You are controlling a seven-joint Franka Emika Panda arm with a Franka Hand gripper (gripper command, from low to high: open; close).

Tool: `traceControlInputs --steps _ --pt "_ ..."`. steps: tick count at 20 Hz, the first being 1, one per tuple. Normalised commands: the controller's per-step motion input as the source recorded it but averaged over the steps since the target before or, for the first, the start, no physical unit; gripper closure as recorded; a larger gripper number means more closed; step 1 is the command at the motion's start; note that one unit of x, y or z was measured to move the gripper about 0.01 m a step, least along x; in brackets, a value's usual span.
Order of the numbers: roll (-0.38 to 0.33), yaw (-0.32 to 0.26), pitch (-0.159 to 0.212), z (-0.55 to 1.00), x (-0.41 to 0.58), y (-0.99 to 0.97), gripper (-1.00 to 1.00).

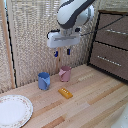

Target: Caressingly guide your clamp towards the toast. Compassionately possess the toast with your clamp. Gradually tag the toast up from the worktable. Complaisantly, cruise the held-toasty-pillow to your white crockery. Last but notably, liberate the toast onto the shiny white tableware.

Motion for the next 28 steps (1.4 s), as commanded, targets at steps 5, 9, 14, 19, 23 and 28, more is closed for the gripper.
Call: traceControlInputs --steps 5,9,14,19,23,28 --pt "-0.007 0.111 0.000 -0.29 -0.365 0.00 -1.00" --pt "-0.012 0.151 0.006 -0.37 -0.232 0.00 -1.00" --pt "-0.030 0.139 0.003 -0.40 -0.161 0.00 -1.00" --pt "-0.032 0.038 0.020 -0.43 -0.162 0.00 -1.00" --pt "-0.022 -0.018 0.063 -0.45 -0.015 0.07 -1.00" --pt "-0.026 -0.046 0.054 -0.38 0.022 0.16 -1.00"
